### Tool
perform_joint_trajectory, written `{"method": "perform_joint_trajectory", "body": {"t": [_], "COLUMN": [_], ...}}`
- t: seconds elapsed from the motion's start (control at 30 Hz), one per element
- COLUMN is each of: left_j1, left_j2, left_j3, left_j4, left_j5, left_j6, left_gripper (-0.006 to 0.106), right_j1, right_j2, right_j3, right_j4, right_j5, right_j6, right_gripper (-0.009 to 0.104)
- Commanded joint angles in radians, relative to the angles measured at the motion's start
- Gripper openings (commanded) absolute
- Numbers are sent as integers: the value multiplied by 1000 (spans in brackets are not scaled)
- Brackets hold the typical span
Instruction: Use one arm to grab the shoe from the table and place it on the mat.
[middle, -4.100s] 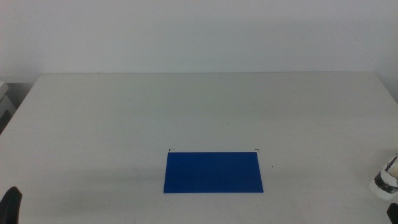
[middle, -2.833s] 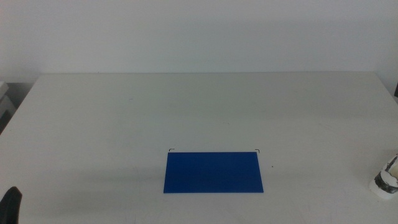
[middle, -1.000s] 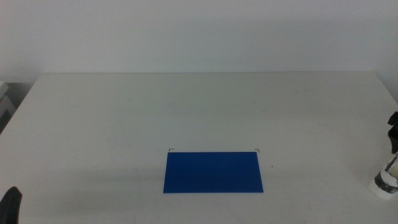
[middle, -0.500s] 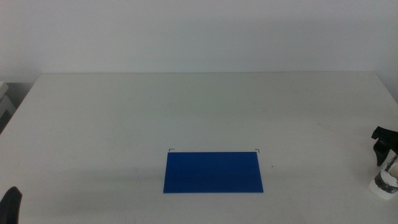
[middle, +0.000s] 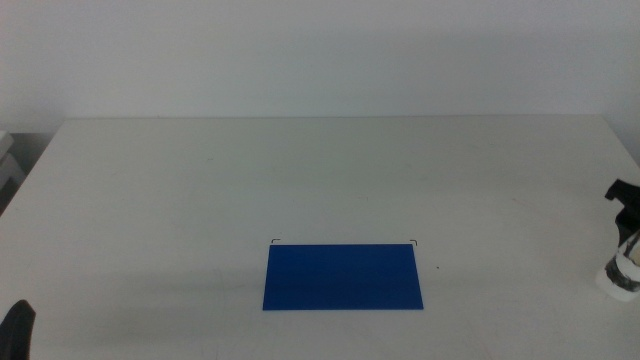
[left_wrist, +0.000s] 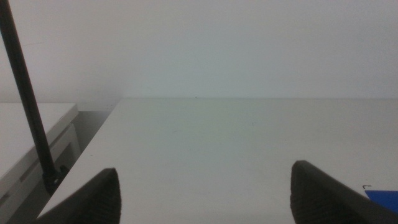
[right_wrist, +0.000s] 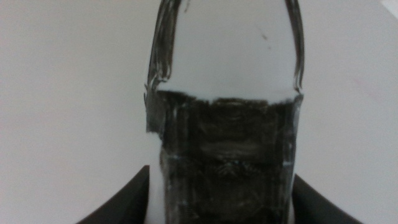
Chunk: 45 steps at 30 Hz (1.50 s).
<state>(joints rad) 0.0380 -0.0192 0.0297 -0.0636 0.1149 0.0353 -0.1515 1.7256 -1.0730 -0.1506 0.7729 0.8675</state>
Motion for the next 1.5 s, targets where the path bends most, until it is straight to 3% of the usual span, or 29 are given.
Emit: {"method": "perform_joint_trajectory", "body": {"t": [0.0,0.23,0.5,0.8,1.03,1.33,1.47], "left_j1": [-5,-5,-5,-5,-5,-5,-5], "left_j2": [-6,-6,-6,-6,-6,-6,-6], "left_j3": [5,5,5,5,5,5,5], "left_j4": [-13,-13,-13,-13,-13,-13,-13], "left_j5": [-81,-81,-81,-81,-81,-81,-81], "left_j6": [-12,-12,-12,-12,-12,-12,-12], "left_gripper": [94,94,94,94,94,94,94], "right_j1": [22,178,441,714,818,826,825], "right_j2": [-81,-96,-62,140,265,288,288], "right_j3": [-21,-43,-119,-401,-593,-624,-624], "right_j4": [-8,30,18,-8,11,0,0], "right_j5": [9,23,22,152,208,297,299], "right_j6": [22,124,344,449,458,452,323], "right_gripper": [-4,-4,-4,-4,-4,-4,-4]}}
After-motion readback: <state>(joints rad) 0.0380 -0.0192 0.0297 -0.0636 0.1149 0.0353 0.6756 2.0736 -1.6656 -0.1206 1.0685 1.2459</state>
